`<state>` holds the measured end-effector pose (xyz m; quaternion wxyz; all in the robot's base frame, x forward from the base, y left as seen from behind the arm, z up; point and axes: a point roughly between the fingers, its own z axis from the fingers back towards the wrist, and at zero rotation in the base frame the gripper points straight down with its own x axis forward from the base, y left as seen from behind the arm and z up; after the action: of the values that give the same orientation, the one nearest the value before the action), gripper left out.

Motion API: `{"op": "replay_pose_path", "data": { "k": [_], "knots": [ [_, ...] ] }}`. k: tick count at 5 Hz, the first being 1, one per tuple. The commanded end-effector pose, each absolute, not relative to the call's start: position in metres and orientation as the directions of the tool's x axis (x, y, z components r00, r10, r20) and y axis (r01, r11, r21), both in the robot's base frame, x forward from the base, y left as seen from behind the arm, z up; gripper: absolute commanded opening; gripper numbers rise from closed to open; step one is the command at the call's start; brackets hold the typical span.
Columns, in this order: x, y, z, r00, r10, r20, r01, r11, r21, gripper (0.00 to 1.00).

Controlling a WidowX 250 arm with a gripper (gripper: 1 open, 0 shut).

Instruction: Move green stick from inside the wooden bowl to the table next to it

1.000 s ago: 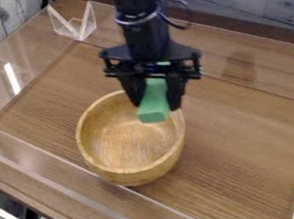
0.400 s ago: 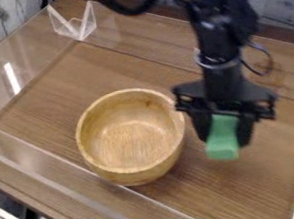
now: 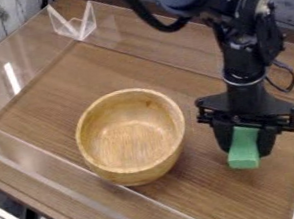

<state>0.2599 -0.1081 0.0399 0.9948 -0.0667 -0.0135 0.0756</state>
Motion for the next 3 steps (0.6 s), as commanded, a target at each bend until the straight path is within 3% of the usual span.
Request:
{"op": "replay_pose_path", "data": {
  "k": [1,2,3],
  "knots": [
    [0.273,-0.105,0.049,0.985,0.161,0.069,-0.149,0.976,-0.161,0.00],
    [0.275,-0.099,0.047,0.984,0.164,0.073,-0.150,0.975,-0.161,1.00],
    [0.274,-0.094,0.046,0.983,0.166,0.075,-0.153,0.976,-0.155,1.00]
  ]
}}
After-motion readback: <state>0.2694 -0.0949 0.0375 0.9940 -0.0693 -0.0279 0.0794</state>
